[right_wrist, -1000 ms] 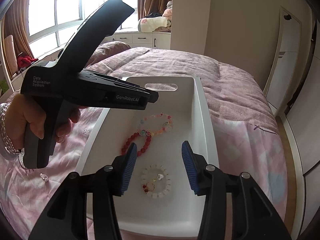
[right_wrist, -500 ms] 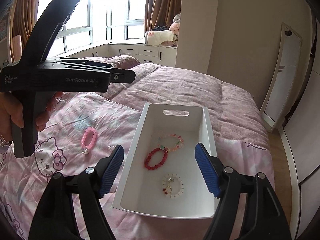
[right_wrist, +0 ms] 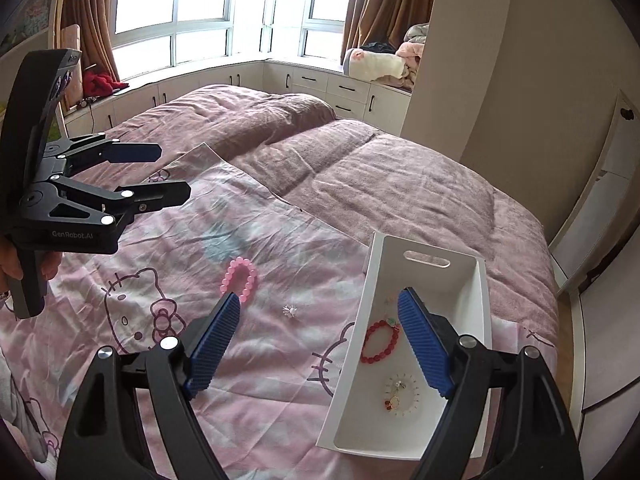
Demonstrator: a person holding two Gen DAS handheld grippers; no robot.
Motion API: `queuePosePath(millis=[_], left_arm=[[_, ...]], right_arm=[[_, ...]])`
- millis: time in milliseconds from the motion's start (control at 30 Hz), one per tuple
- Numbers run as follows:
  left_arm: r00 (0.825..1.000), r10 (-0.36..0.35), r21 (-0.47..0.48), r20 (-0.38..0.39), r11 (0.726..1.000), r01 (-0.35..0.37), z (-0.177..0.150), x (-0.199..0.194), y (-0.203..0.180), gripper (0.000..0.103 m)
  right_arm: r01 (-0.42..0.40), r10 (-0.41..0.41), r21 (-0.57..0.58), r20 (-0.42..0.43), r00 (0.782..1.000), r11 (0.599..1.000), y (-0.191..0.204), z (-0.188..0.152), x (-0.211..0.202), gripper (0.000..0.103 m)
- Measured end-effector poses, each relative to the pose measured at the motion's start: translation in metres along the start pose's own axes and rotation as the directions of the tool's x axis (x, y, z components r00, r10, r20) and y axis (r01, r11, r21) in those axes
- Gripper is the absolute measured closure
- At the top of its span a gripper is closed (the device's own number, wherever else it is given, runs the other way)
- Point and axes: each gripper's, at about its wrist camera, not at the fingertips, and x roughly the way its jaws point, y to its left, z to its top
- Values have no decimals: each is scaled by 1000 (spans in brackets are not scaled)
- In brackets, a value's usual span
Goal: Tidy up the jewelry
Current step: 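Move both open grippers back over the remaining charms, then grasp the silver heart charm with the left gripper while the right approaches the snowflake charm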
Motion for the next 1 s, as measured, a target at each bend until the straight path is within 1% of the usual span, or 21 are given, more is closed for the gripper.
queuePosePath(millis=[100,133,233,267,333,400,433,533,567,633,667,767,800,867,933,1000], left_arm=[[999,22,-13,-42,1000,-23,-23,1,20,20],[998,22,-15,-54,1000,-23,-31,1,24,20],[997,23,-13,-67,1000,-24,-58,1,31,19],[997,19,-15,-69,1000,-20,-67,1,32,19],[998,-4,-21,-62,1000,3,-88,2,29,13],[998,-33,-10,-48,999,32,-108,5,20,13],[998,-40,2,-49,999,40,-118,8,13,13],[995,-73,11,-67,997,74,-142,19,0,13],[993,-88,9,-74,996,89,-149,22,-4,13],[991,-109,16,-79,994,111,-158,25,-11,13],[989,-121,34,-89,992,124,-161,27,-14,13],[988,-119,123,-98,984,130,-168,27,-25,13],[987,-122,137,-102,981,135,-171,28,-26,13],[984,-134,128,-116,981,148,-176,33,-25,13],[979,-155,108,-135,979,170,-180,40,-24,13],[970,-187,120,-155,971,207,-185,45,-27,14]], right_arm=[[-36,36,25,16,999,999,16,1,23,23],[-45,44,22,15,999,999,21,0,32,25],[-63,63,8,4,998,998,34,-3,58,36],[-70,69,23,3,998,997,35,-5,66,37],[-81,81,78,8,997,994,33,-9,82,37],[-94,93,138,15,996,986,29,-16,99,37],[-96,96,162,7,995,982,27,-21,109,37],[-92,107,196,-66,992,976,27,-34,142,44],[-87,106,202,-88,990,976,28,-39,150,45],[-79,105,201,-121,987,976,32,-45,163,45],[-74,99,193,-124,987,978,34,-46,167,45],[-32,50,131,-132,990,991,41,-48,174,46],[-20,36,116,-136,990,993,42,-49,177,46],[-3,18,101,-148,989,995,42,-50,182,46],[-2,19,105,-163,986,994,40,-54,189,46],[3,17,105,-186,982,994,40,-58,196,47]])
